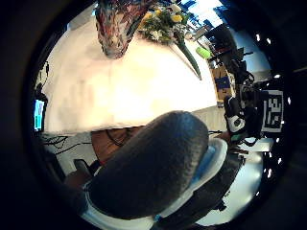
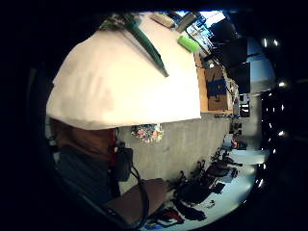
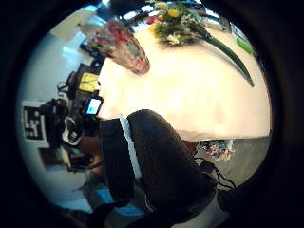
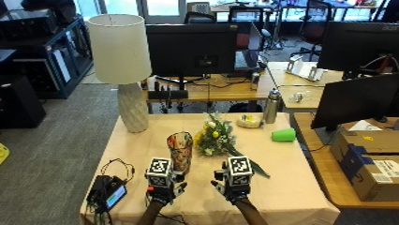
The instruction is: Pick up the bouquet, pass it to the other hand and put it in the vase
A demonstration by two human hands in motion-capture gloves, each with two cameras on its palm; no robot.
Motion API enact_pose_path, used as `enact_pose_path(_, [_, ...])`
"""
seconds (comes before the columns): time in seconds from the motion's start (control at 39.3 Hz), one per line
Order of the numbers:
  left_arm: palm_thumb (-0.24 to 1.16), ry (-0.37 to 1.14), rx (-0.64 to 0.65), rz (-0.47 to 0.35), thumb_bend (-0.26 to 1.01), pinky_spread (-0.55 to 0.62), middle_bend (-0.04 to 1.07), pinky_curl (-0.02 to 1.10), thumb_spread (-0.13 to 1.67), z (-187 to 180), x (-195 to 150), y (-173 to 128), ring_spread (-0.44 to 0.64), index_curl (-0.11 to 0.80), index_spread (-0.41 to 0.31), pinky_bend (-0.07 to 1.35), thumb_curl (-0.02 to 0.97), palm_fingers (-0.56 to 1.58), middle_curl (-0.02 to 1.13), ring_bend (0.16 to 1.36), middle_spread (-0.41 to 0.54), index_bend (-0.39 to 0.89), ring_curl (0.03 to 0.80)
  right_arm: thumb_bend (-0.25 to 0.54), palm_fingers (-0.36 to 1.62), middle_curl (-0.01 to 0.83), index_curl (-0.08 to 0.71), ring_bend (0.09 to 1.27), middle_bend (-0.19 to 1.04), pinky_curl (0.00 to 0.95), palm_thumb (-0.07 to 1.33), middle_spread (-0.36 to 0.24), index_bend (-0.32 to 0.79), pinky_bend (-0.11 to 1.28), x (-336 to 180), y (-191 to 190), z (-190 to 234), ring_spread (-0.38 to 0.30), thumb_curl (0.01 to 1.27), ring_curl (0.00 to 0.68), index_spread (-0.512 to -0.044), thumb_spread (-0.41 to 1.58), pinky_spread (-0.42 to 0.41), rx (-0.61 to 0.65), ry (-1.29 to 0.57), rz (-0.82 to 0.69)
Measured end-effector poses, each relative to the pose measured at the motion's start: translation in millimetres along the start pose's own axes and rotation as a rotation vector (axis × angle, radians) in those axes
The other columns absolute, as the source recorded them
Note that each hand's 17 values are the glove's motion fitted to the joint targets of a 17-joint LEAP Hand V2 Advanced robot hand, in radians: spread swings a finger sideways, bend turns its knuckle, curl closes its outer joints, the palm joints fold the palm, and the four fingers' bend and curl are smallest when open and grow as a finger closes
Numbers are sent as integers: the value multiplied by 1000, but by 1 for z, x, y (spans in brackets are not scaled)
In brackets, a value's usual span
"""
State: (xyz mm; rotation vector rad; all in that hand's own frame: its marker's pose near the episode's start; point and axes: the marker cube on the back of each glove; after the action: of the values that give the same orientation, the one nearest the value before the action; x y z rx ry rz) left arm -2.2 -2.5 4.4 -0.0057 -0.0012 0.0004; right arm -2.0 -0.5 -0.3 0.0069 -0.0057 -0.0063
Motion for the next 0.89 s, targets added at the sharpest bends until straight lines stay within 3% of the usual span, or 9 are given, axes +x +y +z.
enact_pose_path(0.13, [-121, 11, -24, 3, -87, 315, 186, 171, 544, 1, 0, 1, 285, 38, 4, 535, 6, 274, 92, 436, 159, 87, 120, 57, 222, 102, 99, 202, 256, 139, 123, 8, 165, 388, -1, 1, -2, 112, 51, 61, -265, 690, 205, -2, 6, -6])
enact_pose_path(0.28, [-120, 29, -25, 28, -86, 394, 199, 223, 719, 7, 2, -6, 373, 69, 6, 582, 20, 225, 143, 484, 200, 103, 160, 41, 191, 152, 141, 209, 258, 188, 136, 10, 150, 404, -3, -1, 0, 146, 88, 95, -324, 923, 257, -2, 12, -11])
enact_pose_path(0.61, [-121, 29, -26, 7, -86, 450, 213, 271, 866, 4, -5, -10, 448, 122, 0, 619, 48, 174, 218, 537, 230, 114, 200, -9, 151, 227, 195, 223, 252, 249, 149, 11, 144, 416, 2, 0, -5, 176, 146, 141, -365, 1108, 295, -11, 16, -17])
enact_pose_path(0.89, [-93, 85, -30, 0, -71, 459, 233, 293, 912, 0, -7, -4, 456, 149, -1, 630, 74, 156, 261, 569, 227, 111, 222, -16, 96, 267, 205, 247, 245, 290, 163, 29, 122, 450, 76, -23, 3, 183, 188, 176, -375, 1125, 307, -11, -32, 102])
